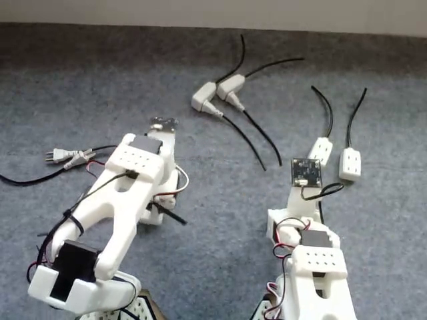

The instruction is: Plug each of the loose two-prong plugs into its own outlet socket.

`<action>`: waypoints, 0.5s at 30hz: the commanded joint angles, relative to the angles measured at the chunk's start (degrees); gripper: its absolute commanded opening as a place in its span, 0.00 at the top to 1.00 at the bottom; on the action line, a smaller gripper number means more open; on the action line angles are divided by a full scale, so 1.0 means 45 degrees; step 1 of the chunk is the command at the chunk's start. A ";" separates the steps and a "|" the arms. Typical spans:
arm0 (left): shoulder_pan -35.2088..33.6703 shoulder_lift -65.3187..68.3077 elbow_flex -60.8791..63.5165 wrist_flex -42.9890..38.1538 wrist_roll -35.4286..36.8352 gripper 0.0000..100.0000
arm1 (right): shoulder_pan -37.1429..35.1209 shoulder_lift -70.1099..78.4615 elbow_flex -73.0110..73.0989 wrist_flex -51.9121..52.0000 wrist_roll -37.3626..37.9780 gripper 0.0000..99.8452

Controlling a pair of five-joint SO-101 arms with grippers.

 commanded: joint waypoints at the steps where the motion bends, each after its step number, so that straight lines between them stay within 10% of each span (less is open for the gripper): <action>1: -0.0186 -0.0010 -0.1123 0.1250 -0.4943 0.99 | 0.0088 -0.0166 -0.0049 -0.0225 -0.0117 0.99; 15: -0.0283 -0.0010 0.0049 0.1680 -1.0921 0.95 | 0.0088 -0.0166 -0.0049 -0.0225 -0.0098 0.99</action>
